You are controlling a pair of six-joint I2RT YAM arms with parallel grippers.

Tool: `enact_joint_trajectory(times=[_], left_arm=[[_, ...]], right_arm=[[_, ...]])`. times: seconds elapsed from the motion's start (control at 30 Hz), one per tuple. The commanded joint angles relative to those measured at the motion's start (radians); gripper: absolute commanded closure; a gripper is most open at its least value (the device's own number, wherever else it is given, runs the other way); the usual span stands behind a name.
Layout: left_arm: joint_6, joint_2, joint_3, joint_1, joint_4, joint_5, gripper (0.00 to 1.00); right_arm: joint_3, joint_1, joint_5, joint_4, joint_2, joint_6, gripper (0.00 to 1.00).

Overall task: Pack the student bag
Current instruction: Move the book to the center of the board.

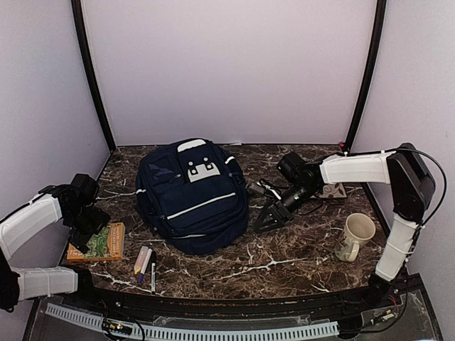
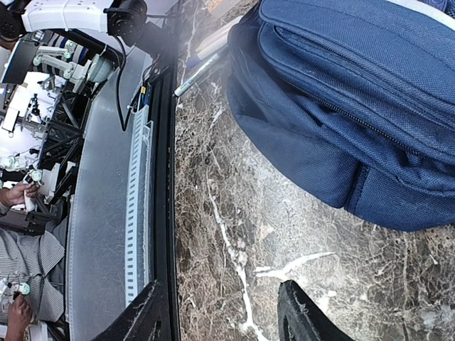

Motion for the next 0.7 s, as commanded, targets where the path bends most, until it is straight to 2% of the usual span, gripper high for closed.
enact_joint_trajectory(times=[0.0, 0.17, 0.33, 0.5, 0.67], left_arm=[[0.037, -0.024, 0.024, 0.041, -0.072, -0.044, 0.02], [0.054, -0.019, 0.008, 0.061, -0.068, -0.024, 0.01], [0.081, -0.028, -0.051, 0.14, -0.021, -0.013, 0.01], [0.137, -0.01, -0.105, 0.212, 0.094, 0.009, 0.01], [0.22, 0.054, -0.108, 0.224, 0.254, 0.037, 0.01]], right_arm=[[0.029, -0.003, -0.012, -0.021, -0.002, -0.025, 0.46], [0.032, -0.003, -0.02, -0.035, 0.008, -0.033, 0.46], [0.042, -0.002, -0.026, -0.049, 0.019, -0.04, 0.46], [0.04, -0.003, -0.02, -0.05, 0.008, -0.037, 0.46], [0.041, -0.002, 0.005, -0.022, 0.0, -0.011, 0.46]])
